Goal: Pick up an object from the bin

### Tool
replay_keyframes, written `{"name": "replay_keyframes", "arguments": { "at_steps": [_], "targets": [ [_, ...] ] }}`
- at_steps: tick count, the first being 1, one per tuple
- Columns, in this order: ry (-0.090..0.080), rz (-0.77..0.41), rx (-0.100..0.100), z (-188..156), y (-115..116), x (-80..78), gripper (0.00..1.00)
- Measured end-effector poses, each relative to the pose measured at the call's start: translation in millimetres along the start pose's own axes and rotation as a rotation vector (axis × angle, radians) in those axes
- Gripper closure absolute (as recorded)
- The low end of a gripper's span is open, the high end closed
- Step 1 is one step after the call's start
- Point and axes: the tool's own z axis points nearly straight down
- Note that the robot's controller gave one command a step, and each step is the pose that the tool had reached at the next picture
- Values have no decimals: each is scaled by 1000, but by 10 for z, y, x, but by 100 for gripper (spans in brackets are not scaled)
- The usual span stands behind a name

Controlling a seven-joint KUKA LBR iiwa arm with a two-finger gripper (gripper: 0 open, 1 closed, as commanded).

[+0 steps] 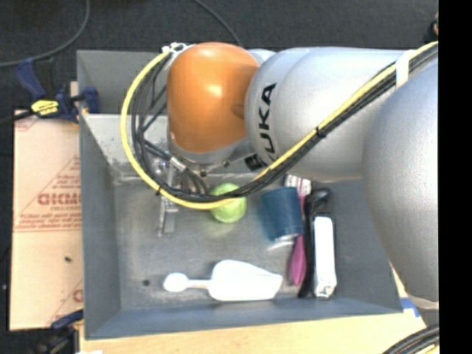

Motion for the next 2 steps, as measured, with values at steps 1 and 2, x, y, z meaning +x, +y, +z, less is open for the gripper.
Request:
{"name": "replay_keyframes", "arguments": {
  "at_steps": [1,2],
  "targets": [
    [-8,6,-2,-53,-15,-17,0],
    [-6,-129,0,1266,-620,650,0]
  ]
}}
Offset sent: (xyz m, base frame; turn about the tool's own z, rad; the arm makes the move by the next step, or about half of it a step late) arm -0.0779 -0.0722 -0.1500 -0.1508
